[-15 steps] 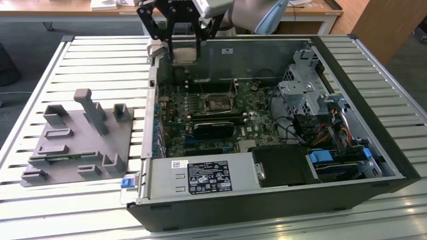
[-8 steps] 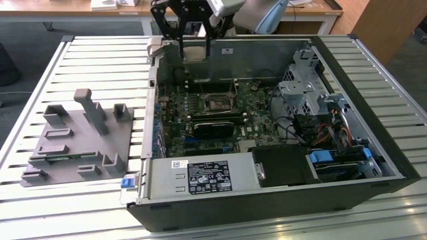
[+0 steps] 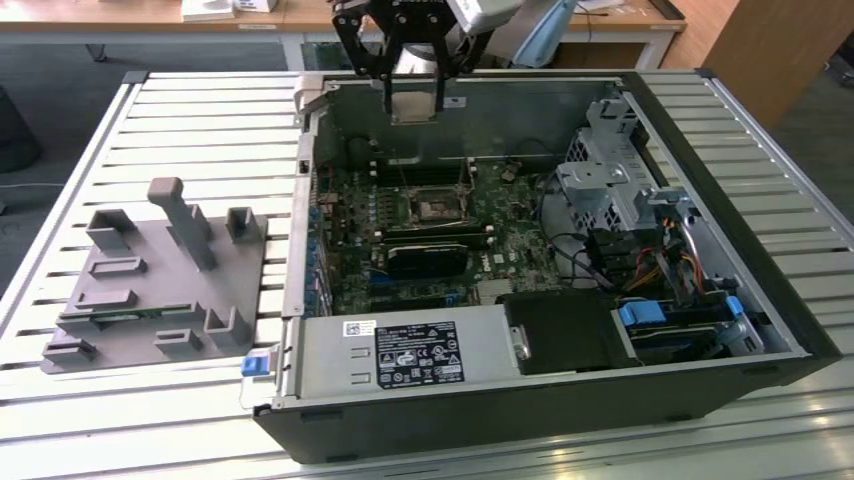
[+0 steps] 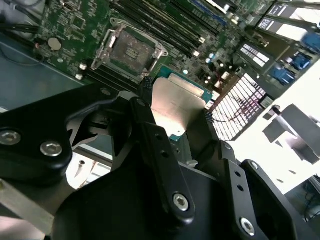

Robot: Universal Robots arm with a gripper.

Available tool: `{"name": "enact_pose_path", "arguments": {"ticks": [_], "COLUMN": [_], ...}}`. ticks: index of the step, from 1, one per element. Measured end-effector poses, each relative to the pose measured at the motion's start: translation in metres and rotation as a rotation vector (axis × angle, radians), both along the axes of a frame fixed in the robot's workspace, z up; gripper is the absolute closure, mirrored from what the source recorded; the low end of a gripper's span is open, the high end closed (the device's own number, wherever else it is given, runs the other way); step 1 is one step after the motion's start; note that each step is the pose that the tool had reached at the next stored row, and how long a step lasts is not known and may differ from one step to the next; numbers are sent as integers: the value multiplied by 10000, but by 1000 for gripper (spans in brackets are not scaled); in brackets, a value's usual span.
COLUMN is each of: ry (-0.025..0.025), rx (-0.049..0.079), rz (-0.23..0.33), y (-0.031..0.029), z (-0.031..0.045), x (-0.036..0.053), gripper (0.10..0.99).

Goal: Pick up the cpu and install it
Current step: 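Pick up the cpu and move it towards the insertion slot, then place the cpu into insertion slot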

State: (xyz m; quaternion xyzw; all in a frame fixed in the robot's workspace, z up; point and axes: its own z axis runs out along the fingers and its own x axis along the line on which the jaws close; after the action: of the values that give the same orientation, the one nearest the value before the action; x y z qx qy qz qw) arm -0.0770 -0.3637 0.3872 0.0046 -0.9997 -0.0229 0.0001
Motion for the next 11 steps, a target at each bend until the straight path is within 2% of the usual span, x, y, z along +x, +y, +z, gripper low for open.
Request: {"name": "enact_pose_path", "arguments": {"ticks": [6, 11], "ry": [-3, -3], "rx": [1, -17], "rz": [-1, -107], "y": [25, 25], "z": [-17, -18], "x": [224, 273], "gripper": [561, 561]}}
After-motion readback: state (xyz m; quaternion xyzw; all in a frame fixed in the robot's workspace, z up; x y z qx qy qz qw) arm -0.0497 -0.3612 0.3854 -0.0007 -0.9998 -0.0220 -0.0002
